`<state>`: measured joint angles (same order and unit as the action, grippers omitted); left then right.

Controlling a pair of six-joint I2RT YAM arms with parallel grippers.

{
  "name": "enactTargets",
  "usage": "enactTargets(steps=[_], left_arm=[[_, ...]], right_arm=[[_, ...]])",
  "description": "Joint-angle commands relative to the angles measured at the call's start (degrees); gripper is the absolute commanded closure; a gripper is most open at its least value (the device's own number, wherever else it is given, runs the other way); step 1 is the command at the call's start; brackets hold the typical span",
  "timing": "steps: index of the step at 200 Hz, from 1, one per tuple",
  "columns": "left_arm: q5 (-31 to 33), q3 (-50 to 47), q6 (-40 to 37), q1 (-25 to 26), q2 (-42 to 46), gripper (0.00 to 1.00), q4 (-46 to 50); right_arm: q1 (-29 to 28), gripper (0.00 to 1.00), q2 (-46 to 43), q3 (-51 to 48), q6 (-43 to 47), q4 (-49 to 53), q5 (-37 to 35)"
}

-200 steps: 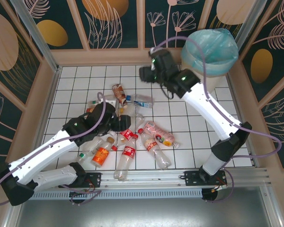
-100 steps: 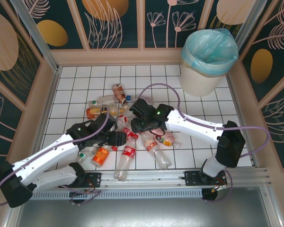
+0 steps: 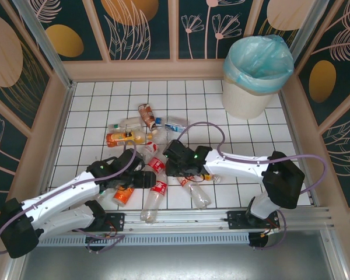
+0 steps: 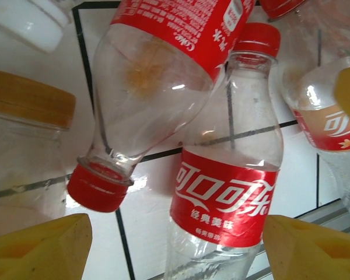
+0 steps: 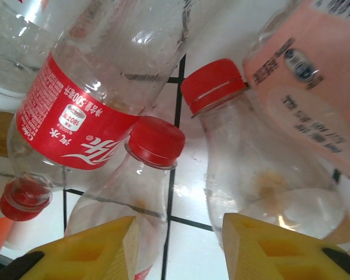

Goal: Put the plastic bottles in the bin

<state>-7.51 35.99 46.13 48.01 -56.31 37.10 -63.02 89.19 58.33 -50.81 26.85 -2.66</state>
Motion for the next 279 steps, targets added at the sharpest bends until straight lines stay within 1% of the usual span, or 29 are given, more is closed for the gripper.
enactTargets(steps=[1, 25, 79, 133, 176, 212, 251, 270, 279], left_arm=[[-2.28, -1.12, -0.51, -0.03, -0.83, 0.23, -3.07], [-3.94, -2.70, -1.26, -0.03, -1.60, 0.23, -4.98], [-5.06, -4.84, -2.42, -0.07, -2.63, 0.23, -9.10], [-7.00, -4.53, -4.47, -0.08, -6.65, 0.23, -11.42], [-7.17, -4.17, -5.17, -0.04, -8.08, 0.22, -12.85], [-7.57, -4.00, -5.57, -0.07, -9.49, 0.23, -13.29], [-6.84, -2.64, -6.54, -0.04, -11.41, 0.22, -13.17], [-6.21, -2.31, -7.12, -0.05, -12.36, 0.22, -13.56], [-5.91, -2.20, -7.35, -0.04, -12.82, 0.22, -13.72]], right_arm=[[-1.54, 0.58, -0.80, -0.66, -6.18, -7.31, -0.68], [-1.94, 0.58, 2.50, 1.41, -6.34, -6.11, -0.86], [-1.66, 0.57, 7.81, 3.64, -7.55, -3.57, -1.12], [-0.63, 0.55, 12.59, 6.64, -6.97, -3.13, 0.19], [0.60, 0.55, 13.04, 6.82, -6.85, -3.29, 0.20], [1.98, 0.54, 14.12, 6.72, -6.19, -4.06, 1.53], [2.82, 0.54, 13.97, 6.28, -5.19, -5.19, 1.51], [3.39, 0.51, 14.06, 6.44, -4.58, -5.67, 1.58], [3.58, 0.49, 14.12, 6.66, -4.36, -5.67, 3.24]])
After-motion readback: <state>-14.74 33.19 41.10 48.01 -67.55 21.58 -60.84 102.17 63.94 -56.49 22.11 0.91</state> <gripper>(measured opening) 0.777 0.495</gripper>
